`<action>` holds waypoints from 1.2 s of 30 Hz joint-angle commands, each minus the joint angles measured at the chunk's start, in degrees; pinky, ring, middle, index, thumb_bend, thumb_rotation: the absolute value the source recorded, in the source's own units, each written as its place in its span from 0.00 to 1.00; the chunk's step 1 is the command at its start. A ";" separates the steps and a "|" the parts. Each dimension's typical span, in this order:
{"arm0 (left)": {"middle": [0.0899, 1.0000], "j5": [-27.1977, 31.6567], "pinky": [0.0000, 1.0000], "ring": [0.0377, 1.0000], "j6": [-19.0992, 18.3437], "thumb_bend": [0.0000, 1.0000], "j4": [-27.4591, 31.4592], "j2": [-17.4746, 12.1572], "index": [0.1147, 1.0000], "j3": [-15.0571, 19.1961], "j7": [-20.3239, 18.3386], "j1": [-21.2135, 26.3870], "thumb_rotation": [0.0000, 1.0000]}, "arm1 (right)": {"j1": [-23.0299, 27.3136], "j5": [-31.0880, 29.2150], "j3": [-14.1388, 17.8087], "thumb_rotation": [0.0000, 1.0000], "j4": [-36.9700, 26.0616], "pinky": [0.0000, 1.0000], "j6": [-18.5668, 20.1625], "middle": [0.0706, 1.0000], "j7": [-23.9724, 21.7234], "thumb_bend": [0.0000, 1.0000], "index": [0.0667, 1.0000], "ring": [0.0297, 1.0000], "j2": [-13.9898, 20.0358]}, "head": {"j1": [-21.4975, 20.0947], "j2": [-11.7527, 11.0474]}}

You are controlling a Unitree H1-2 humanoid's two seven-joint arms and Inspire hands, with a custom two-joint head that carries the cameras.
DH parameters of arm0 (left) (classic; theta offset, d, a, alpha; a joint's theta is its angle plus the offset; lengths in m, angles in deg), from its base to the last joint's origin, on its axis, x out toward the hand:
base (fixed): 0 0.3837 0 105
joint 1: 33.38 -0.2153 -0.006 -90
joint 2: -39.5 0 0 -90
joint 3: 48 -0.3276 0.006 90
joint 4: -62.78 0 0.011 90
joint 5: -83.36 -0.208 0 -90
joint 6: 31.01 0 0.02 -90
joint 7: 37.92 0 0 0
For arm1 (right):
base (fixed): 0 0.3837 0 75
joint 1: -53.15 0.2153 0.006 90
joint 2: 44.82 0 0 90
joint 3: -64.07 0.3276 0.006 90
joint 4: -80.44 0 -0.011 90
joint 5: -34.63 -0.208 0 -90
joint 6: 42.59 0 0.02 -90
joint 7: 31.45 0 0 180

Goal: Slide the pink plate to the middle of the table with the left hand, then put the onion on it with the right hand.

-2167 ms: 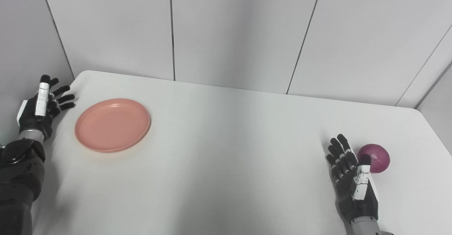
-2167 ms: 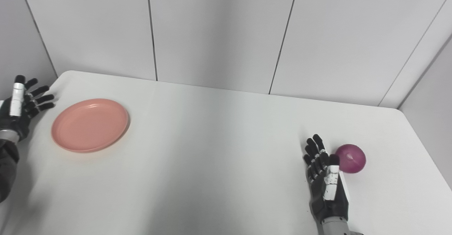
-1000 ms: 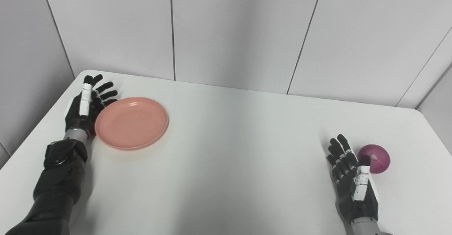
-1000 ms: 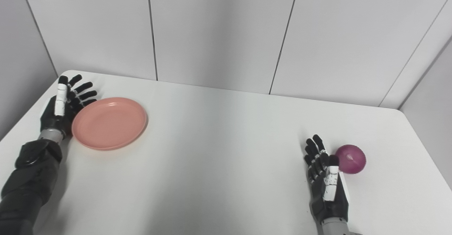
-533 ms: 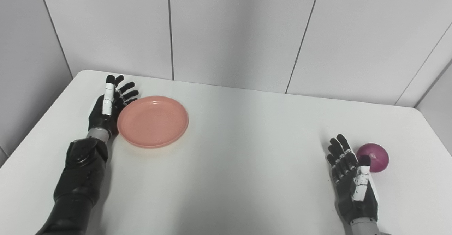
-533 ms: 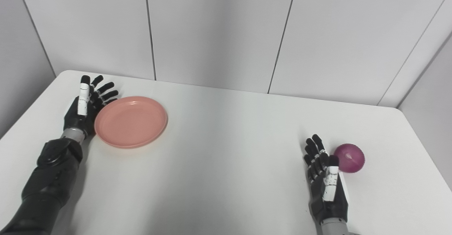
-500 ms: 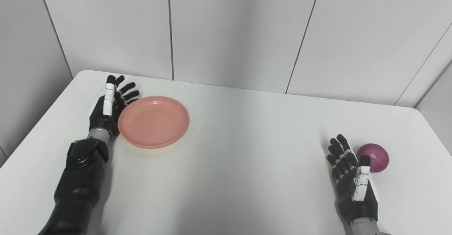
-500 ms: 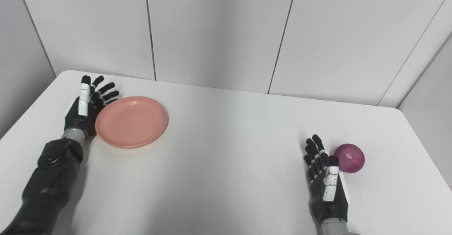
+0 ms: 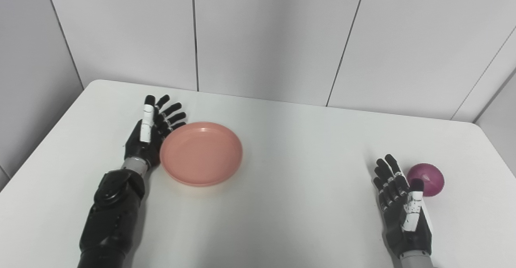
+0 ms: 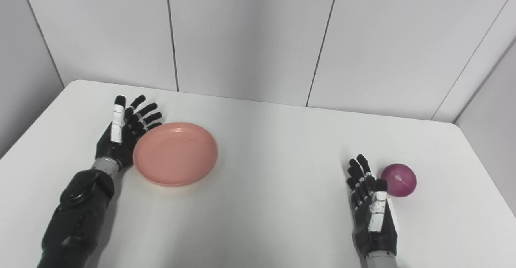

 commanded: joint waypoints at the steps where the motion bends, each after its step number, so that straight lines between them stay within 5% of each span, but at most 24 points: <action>1: 0.81 0.15 0.73 0.77 -0.88 0.95 1.48 0.33 0.89 -0.54 -0.40 0.41 0.88 | -3.44 -0.20 -0.51 1.00 2.32 1.00 0.67 0.93 0.27 0.91 0.96 0.98 -1.55 | 0.00 0.03; 21: 0.81 -2.06 0.72 0.76 -3.85 0.93 6.12 7.83 0.89 -6.54 1.01 -4.00 0.91 | -3.58 0.02 -1.24 1.00 0.85 1.00 0.97 0.93 1.02 0.89 0.95 0.98 -2.44 | -0.59 0.59; 36: 0.80 -5.40 0.73 0.76 -1.55 0.89 2.52 11.85 0.90 -12.71 -0.58 -7.76 0.91 | -3.64 0.07 -1.81 1.00 -0.22 1.00 1.09 0.93 1.36 0.90 0.94 0.98 -3.45 | -2.07 1.05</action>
